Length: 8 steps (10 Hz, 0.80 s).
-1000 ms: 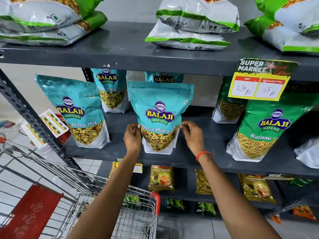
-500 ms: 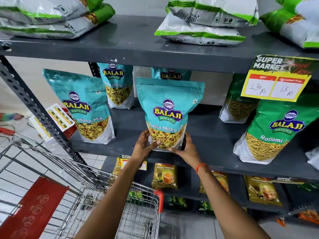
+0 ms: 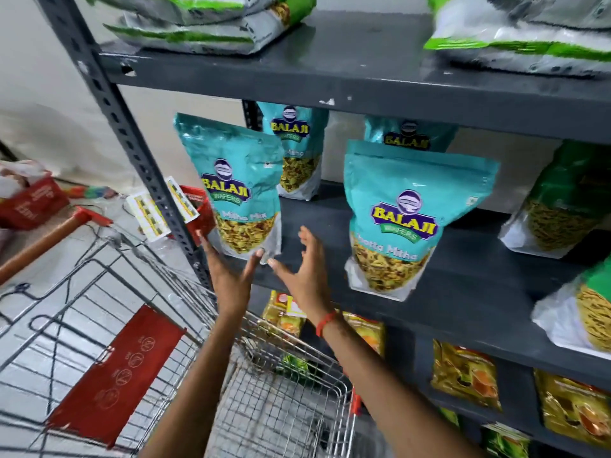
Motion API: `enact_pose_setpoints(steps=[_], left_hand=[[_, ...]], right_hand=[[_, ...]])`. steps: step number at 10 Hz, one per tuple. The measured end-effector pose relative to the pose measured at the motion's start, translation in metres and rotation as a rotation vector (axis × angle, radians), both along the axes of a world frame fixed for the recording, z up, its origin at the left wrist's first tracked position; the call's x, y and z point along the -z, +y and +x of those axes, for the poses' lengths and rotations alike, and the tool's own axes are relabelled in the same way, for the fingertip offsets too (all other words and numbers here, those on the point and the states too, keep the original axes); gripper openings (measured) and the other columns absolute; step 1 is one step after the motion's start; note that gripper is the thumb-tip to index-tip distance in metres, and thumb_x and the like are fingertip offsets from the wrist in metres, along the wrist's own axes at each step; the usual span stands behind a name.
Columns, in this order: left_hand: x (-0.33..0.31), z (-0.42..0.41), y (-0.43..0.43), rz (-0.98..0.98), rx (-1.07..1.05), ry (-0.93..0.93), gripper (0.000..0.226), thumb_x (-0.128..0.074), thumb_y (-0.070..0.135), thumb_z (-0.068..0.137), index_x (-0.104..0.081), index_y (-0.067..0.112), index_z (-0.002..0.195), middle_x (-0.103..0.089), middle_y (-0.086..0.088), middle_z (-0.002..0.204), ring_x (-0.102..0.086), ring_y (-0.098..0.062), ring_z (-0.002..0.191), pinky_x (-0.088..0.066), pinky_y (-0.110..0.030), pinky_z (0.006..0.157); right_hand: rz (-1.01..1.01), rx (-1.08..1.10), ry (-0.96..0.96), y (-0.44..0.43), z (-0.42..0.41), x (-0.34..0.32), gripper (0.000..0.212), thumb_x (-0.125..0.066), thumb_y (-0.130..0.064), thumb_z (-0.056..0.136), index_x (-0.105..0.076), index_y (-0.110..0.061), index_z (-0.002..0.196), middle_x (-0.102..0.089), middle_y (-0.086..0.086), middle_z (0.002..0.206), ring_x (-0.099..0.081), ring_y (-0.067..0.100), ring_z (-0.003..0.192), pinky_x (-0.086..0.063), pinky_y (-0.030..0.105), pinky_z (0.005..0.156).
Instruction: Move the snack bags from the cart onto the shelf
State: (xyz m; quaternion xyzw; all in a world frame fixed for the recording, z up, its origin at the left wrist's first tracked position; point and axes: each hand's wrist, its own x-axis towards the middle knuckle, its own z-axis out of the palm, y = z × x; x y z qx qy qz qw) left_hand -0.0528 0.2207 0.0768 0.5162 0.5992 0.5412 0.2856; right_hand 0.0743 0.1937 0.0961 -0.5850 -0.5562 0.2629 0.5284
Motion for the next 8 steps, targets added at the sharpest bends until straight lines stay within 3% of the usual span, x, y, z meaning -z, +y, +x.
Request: enact_pose_setpoints(steps=[1,2,3,6,7,8], left_hand=[[0.013,-0.036,0.027,-0.216,0.101,0.073,0.097,-0.070,0.024,0.080,-0.003,0.013,0.149,-0.010,-0.009,0.159,-0.017,-0.019,0.145,-0.023,-0.041,0.119],[0.018,-0.060,0.051,-0.242,0.295,0.013,0.077,-0.067,0.013,0.082,-0.022,0.011,0.144,-0.040,-0.014,0.147,-0.043,-0.027,0.132,-0.038,-0.046,0.111],[0.017,-0.061,0.057,-0.232,0.350,0.032,0.065,-0.065,0.012,0.084,-0.031,0.016,0.140,-0.051,-0.007,0.136,-0.052,-0.024,0.123,-0.043,-0.047,0.106],[0.010,-0.057,0.052,-0.282,0.325,0.042,0.068,-0.064,0.015,0.086,-0.026,0.015,0.142,-0.047,-0.011,0.142,-0.049,-0.026,0.125,-0.042,-0.050,0.107],[0.002,-0.042,0.038,-0.409,0.164,0.204,0.059,-0.061,0.029,0.088,-0.033,0.007,0.136,-0.051,-0.020,0.137,-0.051,-0.035,0.121,-0.045,-0.046,0.100],[-0.011,-0.027,0.019,-0.510,-0.011,0.348,0.045,-0.056,0.029,0.089,-0.043,0.000,0.122,-0.055,-0.028,0.128,-0.054,-0.043,0.115,-0.045,-0.045,0.091]], right_hand=[[-0.196,-0.086,0.064,0.037,-0.016,0.007,0.092,-0.082,-0.013,0.068,-0.029,-0.002,0.142,-0.034,0.017,0.149,-0.032,0.028,0.139,-0.026,0.030,0.112],[-0.292,-0.216,0.038,0.072,-0.013,0.027,0.097,-0.082,-0.007,0.068,-0.023,-0.006,0.145,-0.032,0.013,0.152,-0.032,0.025,0.141,-0.027,0.030,0.112],[-0.339,-0.223,-0.007,0.078,-0.015,0.041,0.092,-0.079,-0.017,0.073,-0.024,-0.014,0.146,-0.037,0.010,0.151,-0.036,0.026,0.138,-0.036,0.044,0.112],[-0.361,-0.201,-0.043,0.071,-0.014,0.034,0.095,-0.079,-0.020,0.073,-0.020,-0.013,0.147,-0.035,0.011,0.152,-0.036,0.028,0.139,-0.036,0.044,0.112],[-0.415,-0.151,-0.196,0.059,-0.006,0.023,0.092,-0.075,-0.029,0.076,-0.020,-0.007,0.146,-0.038,0.017,0.149,-0.040,0.034,0.135,-0.039,0.044,0.109],[-0.484,-0.160,-0.335,0.045,0.006,0.011,0.076,-0.069,-0.036,0.081,-0.034,-0.004,0.139,-0.046,0.020,0.143,-0.047,0.036,0.128,-0.043,0.043,0.104]])
